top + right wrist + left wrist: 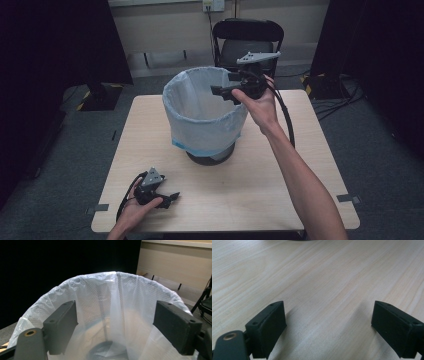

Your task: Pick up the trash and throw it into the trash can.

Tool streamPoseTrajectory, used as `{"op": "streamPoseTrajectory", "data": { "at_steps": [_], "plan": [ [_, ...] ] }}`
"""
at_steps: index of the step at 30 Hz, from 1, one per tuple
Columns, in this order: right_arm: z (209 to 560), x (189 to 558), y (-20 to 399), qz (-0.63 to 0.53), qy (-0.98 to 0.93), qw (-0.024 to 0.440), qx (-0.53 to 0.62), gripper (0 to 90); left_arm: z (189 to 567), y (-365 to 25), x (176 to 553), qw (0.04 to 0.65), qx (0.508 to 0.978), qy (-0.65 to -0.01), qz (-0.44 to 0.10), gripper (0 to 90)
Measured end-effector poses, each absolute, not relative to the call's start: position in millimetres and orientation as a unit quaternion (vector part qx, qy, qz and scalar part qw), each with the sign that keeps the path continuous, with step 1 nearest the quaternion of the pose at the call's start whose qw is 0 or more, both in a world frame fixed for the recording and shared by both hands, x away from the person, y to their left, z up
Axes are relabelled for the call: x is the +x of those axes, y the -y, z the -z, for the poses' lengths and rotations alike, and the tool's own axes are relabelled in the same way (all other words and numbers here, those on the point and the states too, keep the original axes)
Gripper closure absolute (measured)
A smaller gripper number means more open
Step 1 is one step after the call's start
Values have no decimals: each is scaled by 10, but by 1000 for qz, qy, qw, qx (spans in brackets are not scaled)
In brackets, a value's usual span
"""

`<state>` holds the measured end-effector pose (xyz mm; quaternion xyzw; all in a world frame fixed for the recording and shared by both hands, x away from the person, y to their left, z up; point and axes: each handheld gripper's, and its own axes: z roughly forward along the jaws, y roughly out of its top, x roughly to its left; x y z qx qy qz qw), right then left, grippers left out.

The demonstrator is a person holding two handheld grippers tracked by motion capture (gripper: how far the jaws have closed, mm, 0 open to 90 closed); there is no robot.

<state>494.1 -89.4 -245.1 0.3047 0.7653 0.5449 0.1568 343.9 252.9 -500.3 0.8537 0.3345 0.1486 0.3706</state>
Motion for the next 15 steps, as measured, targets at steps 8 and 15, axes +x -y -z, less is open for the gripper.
{"op": "streamPoseTrajectory", "data": {
  "at_steps": [8,15],
  "plan": [
    [2463,4904,1034,-540,-763,165,315,186,5002,-2529,3439,370,854,-334,-148,117],
    [2480,4877,1202,-534,-759,176,329,186,5002,-2529,3439,370,854,-334,-148,117]
  ]
}}
